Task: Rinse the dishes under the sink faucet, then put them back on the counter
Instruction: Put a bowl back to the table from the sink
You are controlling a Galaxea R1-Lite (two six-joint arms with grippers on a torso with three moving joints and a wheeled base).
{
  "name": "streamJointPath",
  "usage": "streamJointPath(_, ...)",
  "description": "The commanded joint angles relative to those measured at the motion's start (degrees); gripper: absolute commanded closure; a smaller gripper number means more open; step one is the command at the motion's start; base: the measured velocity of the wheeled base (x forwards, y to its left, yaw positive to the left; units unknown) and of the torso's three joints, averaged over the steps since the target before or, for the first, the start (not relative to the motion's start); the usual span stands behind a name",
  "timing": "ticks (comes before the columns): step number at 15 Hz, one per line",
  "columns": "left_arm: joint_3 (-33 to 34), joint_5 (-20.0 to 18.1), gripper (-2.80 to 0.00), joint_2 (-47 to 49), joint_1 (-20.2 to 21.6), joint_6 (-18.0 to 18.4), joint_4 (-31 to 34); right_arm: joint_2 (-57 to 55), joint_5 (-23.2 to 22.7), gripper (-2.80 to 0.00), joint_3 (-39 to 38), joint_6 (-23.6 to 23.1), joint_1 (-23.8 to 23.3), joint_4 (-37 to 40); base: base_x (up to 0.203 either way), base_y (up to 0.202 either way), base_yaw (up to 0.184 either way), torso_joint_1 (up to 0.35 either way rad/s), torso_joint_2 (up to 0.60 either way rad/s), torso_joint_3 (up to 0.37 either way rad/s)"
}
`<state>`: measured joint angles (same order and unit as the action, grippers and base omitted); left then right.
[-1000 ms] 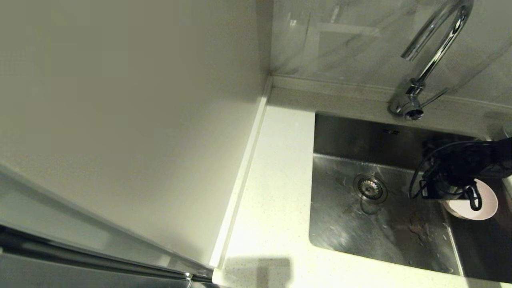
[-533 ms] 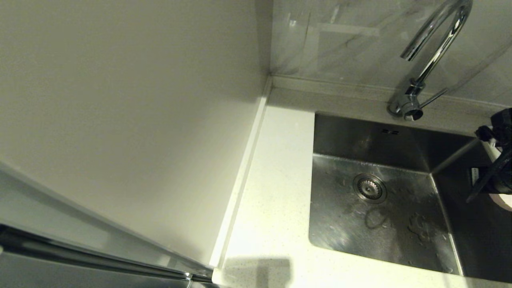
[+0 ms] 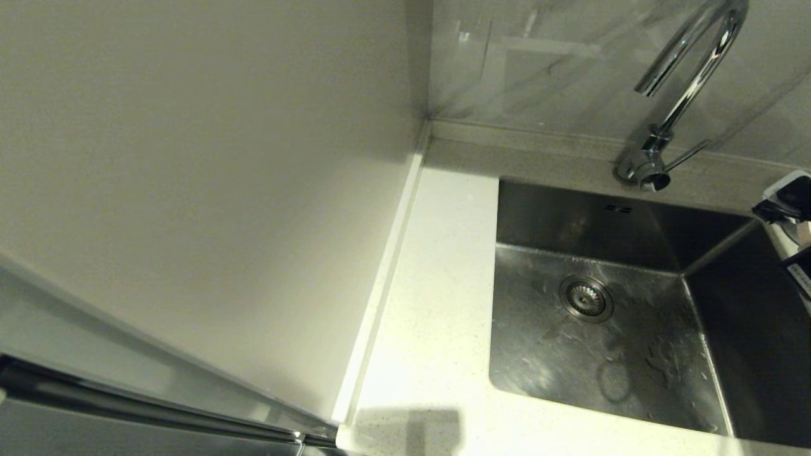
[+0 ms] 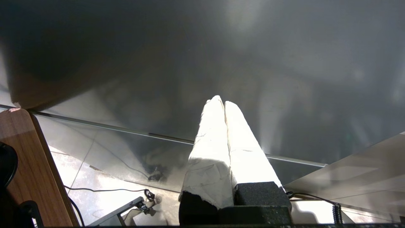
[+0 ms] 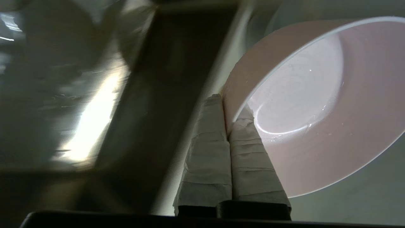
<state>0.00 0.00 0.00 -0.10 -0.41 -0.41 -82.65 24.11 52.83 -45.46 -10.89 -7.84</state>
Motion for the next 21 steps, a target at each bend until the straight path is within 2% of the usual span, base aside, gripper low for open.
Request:
streamJointPath(1, 0.2, 0.0, 0.00, 0.0, 0.0, 0.0, 0.0, 1.1, -4.3, 0.00, -2.0, -26.0, -2.9, -10.6, 0.000, 0.000, 0.000, 0.000, 0.00, 0.000)
streamJointPath(2, 0.2, 0.0, 0.00, 0.0, 0.0, 0.0, 0.0, 1.4, -7.5, 0.00, -2.9, -33.9, -5.2, -14.1, 0.000, 0.000, 0.000, 0.000, 0.00, 0.000)
streamJointPath(5, 0.2, 0.0, 0.00, 0.0, 0.0, 0.0, 0.0, 1.1, -21.7, 0.00, -3.9, -56.2, -18.5, -24.9, 0.000, 0.000, 0.000, 0.000, 0.00, 0.000)
streamJointPath(7, 0.2, 0.0, 0.00, 0.0, 0.0, 0.0, 0.0, -1.0, -33.6, 0.00, -1.8, -70.6, -26.6, -31.6, 0.000, 0.000, 0.000, 0.000, 0.00, 0.000)
streamJointPath(8, 0.2, 0.0, 0.00, 0.0, 0.0, 0.0, 0.0, -3.0, -38.7, 0.00, 0.3, -76.3, -29.4, -35.3, 0.000, 0.000, 0.000, 0.000, 0.00, 0.000)
streamJointPath(9, 0.2, 0.0, 0.00, 0.0, 0.0, 0.0, 0.0, -4.2, -41.1, 0.00, 1.6, -79.7, -30.9, -37.9, 0.000, 0.000, 0.000, 0.000, 0.00, 0.000)
streamJointPath(10, 0.2, 0.0, 0.00, 0.0, 0.0, 0.0, 0.0, -4.8, -42.0, 0.00, 1.7, -81.1, -31.5, -38.8, 0.000, 0.000, 0.000, 0.000, 0.00, 0.000)
streamJointPath(15, 0.2, 0.0, 0.00, 0.0, 0.0, 0.0, 0.0, -5.2, -43.5, 0.00, 0.3, -81.0, -31.9, -39.0, 0.000, 0.000, 0.000, 0.000, 0.00, 0.000)
streamJointPath(18, 0.2, 0.0, 0.00, 0.0, 0.0, 0.0, 0.0, -6.5, -44.5, 0.00, 0.9, -81.7, -32.6, -44.9, 0.000, 0.000, 0.000, 0.000, 0.00, 0.000)
streamJointPath(21, 0.2, 0.0, 0.00, 0.0, 0.0, 0.0, 0.0, -10.0, -51.6, 0.00, 4.0, -84.3, -33.6, -53.7, 0.000, 0.000, 0.000, 0.000, 0.00, 0.000)
